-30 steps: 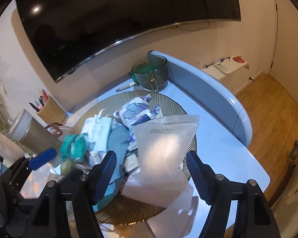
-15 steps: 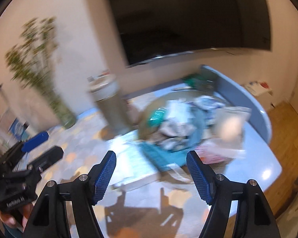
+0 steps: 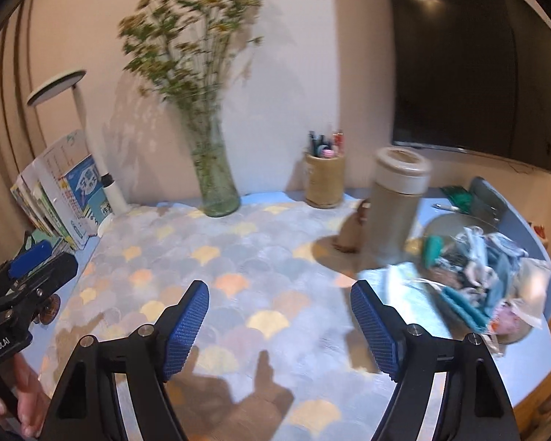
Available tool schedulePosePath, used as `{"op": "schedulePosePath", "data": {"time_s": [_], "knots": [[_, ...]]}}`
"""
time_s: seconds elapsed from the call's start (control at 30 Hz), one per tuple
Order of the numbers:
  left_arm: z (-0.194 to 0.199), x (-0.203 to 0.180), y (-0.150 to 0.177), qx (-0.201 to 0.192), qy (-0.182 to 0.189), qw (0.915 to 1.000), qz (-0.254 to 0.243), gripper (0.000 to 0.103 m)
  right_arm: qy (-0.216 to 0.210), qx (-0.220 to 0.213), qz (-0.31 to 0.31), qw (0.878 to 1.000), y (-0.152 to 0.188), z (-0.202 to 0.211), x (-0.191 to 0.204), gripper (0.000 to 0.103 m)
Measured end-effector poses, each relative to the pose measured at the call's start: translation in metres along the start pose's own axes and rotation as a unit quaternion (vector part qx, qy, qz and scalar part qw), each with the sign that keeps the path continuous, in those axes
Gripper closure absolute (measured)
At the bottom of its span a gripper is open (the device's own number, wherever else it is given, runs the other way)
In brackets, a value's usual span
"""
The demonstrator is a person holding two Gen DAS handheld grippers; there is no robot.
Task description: Organize soft objects
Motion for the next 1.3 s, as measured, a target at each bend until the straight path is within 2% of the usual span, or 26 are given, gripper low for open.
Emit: {"op": "schedulePosePath", "data": {"time_s": [0.13,0.27,0.37,0.5,0.63,0.73,0.87,1.0,1.1,1.3], "knots": [[-0.02,0.021,0.016,-0.003,-0.002,1.0,0.004,0.018,0.008,-0.002,0.015,1.0,-0.004,-0.022,0.027,0.025],[-0.051,0.036,0.033,0.031,-0.01,0.9994,0.011,0.018,0.015,-0.006,0.025,1.0,-0.004,-0.044,0.044,0.024],[-0.072,0.045,0.045,0.04,-0.009,0.999,0.015,0.018,0.028,-0.009,0.032,0.999,-0.001,-0.061,0.047,0.023],[-0.103,0.058,0.058,0.065,-0.031,0.9973,0.019,0.018,0.058,-0.004,0.045,0.997,0.008,-0.094,0.048,0.02],[-0.124,0.068,0.07,0.079,-0.061,0.9949,0.019,0.018,0.048,0.013,0.05,0.998,0.021,-0.13,0.049,0.02],[-0.134,0.07,0.079,0.09,-0.093,0.9916,0.008,0.018,0.043,0.013,0.055,0.998,0.031,-0.147,0.05,0.02],[-0.134,0.065,0.081,0.085,-0.111,0.9901,-0.008,0.018,0.033,0.016,0.044,0.998,0.044,-0.164,0.05,0.02],[-0.138,0.07,0.081,0.099,-0.115,0.9884,0.0,0.018,0.045,0.015,0.046,0.998,0.044,-0.163,0.051,0.019],[-0.141,0.074,0.082,0.108,-0.12,0.9869,0.009,0.018,0.032,0.038,0.04,0.998,0.048,-0.17,0.05,0.017],[-0.139,0.074,0.082,0.105,-0.117,0.9875,0.01,0.018,0.017,0.045,0.02,0.999,0.052,-0.171,0.044,0.015]]}}
Point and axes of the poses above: each gripper's, at about its wrist camera, not at the fingertips, and z roughly against the way its jaws point, x to its left, y to its underside, the point moved 2 cm from there along -z, roughly the way its jaws point, and after that the axes turned 12 degrees about z, right-handed, at the moved point
